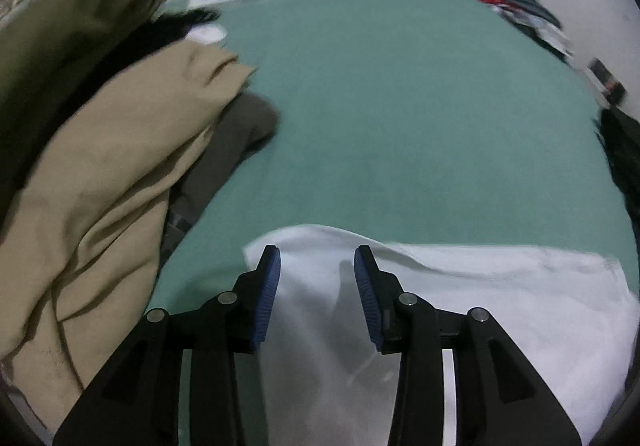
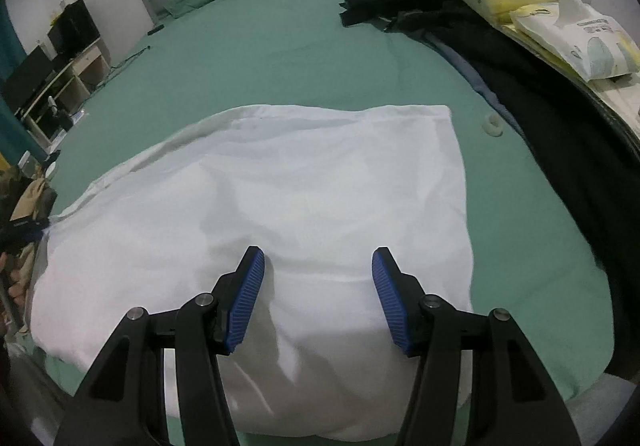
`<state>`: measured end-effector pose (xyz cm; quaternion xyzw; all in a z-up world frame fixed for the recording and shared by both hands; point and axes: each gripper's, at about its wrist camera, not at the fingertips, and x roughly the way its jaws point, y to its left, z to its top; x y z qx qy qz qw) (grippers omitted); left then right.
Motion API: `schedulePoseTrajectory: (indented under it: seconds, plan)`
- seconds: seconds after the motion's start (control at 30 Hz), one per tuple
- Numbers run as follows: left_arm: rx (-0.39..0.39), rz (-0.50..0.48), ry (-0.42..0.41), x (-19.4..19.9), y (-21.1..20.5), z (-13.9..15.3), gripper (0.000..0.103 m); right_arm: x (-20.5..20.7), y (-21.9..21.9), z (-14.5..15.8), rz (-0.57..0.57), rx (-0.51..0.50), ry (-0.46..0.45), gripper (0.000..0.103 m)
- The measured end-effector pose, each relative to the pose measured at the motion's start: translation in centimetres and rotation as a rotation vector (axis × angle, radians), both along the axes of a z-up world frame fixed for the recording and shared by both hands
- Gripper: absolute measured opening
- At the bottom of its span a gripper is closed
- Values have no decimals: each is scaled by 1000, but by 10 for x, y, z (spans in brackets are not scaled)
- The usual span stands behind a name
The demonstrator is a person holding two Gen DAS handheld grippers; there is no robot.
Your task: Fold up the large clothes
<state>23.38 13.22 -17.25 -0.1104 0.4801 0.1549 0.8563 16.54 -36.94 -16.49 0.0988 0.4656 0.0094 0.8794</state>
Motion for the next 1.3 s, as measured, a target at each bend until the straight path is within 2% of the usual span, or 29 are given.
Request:
schedulePoseTrajectory:
  seconds: [0.1,0.23,0.33,0.4,0.53,0.63,0.7,0.77,0.87,0.97,1.03,1.13,1.3]
  plan:
    - [1,-99,3,-1,-26,7,41,6,-2,4,11,-17,-8,56]
    - [-25,-213,85,11,-61,-4,41,30,-3,9,66,-36,-14,56]
    - [-7,-267,134,19,-82,-13,41,53,-8,8,88,9,0,56]
    - [23,-285,148,29,-92,-19,41,68,-9,7,99,33,10,56]
    - [95,-319,143,48,-106,-20,41,97,-3,3,150,16,27,56]
    - [141,-339,144,61,-110,-20,42,114,2,-10,161,30,46,56]
    - [179,-335,133,70,-108,-23,46,121,4,-19,145,17,72,57]
    - [192,-300,121,80,-100,-22,47,122,9,-18,163,-22,60,57]
    - [173,-253,101,90,-93,-19,47,126,11,-14,174,-39,54,57]
    - [121,-265,61,94,-98,-9,47,126,11,-9,160,-33,30,57]
    - [98,-313,50,95,-113,-5,47,122,11,-4,166,-30,-2,57]
    - [72,-421,79,88,-149,-5,47,113,9,-1,157,-40,-22,57]
    - [101,-544,120,82,-201,-11,47,99,-12,-11,97,69,15,57]
